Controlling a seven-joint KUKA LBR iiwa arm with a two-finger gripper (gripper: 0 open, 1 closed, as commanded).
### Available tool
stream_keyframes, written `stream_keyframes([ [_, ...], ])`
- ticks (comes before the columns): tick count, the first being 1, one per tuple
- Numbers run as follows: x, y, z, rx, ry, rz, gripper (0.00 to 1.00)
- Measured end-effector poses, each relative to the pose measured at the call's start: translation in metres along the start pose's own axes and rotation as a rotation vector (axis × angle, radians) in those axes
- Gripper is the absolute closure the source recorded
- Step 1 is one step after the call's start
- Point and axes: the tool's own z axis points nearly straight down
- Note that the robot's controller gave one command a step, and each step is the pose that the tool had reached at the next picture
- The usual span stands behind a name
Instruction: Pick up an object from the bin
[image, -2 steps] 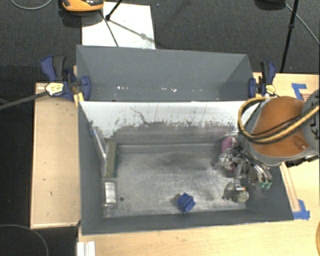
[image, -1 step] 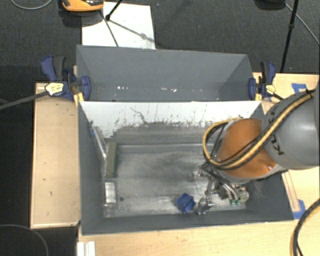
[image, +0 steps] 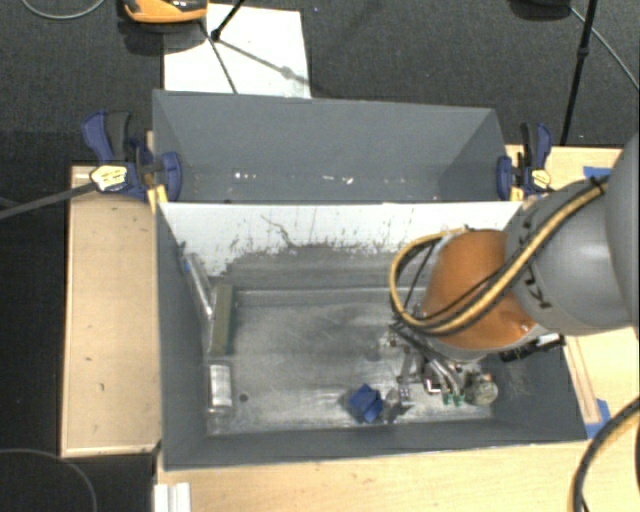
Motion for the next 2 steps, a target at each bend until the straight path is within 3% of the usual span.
stream_keyframes([
  [1,0.0075,0.0295,-0.0001,0.000,-0.004,-0.103,0.00],
  [2,0.0067,0.0297,-0.0016,-0.001,-0.007,-0.102,1.00],
])
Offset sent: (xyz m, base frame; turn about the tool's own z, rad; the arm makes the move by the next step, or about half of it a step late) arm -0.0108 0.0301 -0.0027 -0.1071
